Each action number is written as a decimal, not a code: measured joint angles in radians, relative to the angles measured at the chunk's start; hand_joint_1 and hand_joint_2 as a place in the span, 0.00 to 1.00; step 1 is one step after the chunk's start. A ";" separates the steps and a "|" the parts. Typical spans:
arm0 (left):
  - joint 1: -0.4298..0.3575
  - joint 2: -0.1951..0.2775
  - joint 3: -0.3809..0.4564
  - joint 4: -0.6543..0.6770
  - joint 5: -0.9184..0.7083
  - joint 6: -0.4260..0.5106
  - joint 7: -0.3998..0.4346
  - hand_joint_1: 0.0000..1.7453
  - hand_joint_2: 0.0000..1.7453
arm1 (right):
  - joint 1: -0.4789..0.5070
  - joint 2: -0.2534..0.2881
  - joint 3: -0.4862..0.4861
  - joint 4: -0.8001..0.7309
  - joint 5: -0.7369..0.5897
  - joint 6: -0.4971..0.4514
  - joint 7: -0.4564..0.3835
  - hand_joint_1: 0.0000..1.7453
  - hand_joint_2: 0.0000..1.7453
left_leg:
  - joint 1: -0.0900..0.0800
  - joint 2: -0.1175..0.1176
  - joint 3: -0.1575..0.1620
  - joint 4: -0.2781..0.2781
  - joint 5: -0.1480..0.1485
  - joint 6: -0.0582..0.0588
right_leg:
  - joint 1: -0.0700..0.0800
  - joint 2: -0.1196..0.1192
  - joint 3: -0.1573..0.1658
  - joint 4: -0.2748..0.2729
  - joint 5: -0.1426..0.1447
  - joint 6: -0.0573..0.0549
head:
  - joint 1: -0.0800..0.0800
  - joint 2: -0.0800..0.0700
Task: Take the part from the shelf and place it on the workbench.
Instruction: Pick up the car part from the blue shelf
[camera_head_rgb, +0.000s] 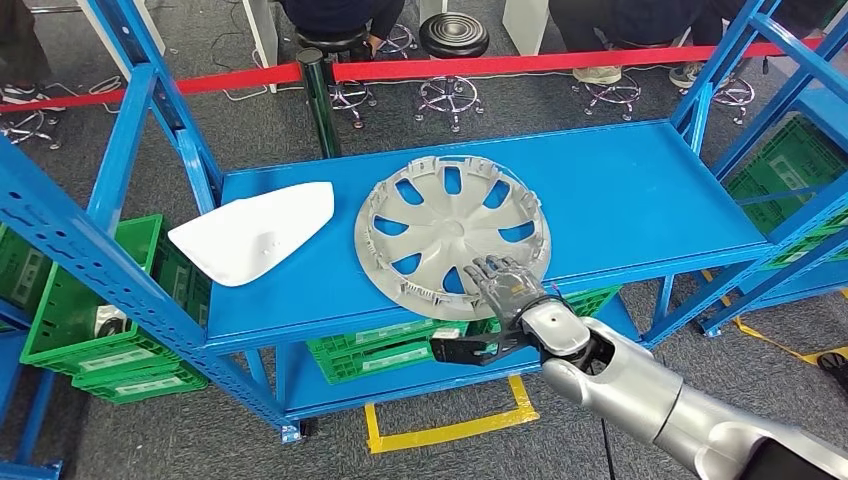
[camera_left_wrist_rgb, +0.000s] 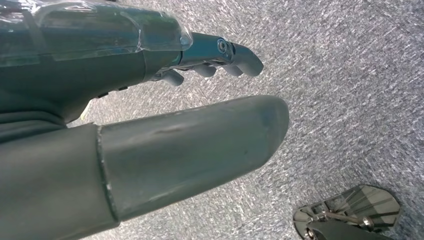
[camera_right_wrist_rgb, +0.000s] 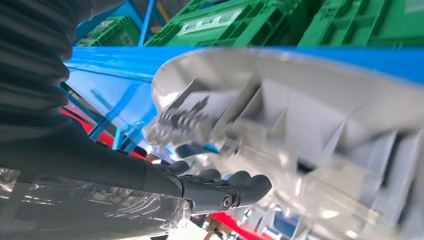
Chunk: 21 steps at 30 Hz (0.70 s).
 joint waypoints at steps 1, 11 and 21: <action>0.000 0.000 0.000 0.000 0.000 0.000 0.000 0.00 0.00 | 0.000 0.005 0.004 0.010 0.004 0.003 -0.004 0.00 1.00 | 0.000 0.000 0.000 0.000 0.000 0.000 | 0.000 0.000 0.000 0.000 0.000 0.000 | 0.000 0.000; 0.000 0.000 0.000 0.000 0.000 0.000 0.010 0.00 0.00 | -0.005 0.060 0.026 0.119 0.042 -0.010 -0.028 0.50 1.00 | 0.000 0.002 0.001 0.000 0.000 0.000 | 0.000 0.002 0.000 0.000 0.000 0.000 | 0.000 0.000; -0.001 0.001 0.002 0.000 0.000 0.000 0.014 0.00 0.00 | -0.031 0.088 0.031 0.183 0.063 -0.042 -0.029 1.00 1.00 | 0.000 -0.001 0.005 0.000 0.001 -0.001 | 0.000 0.002 0.003 0.000 0.001 0.001 | -0.001 0.000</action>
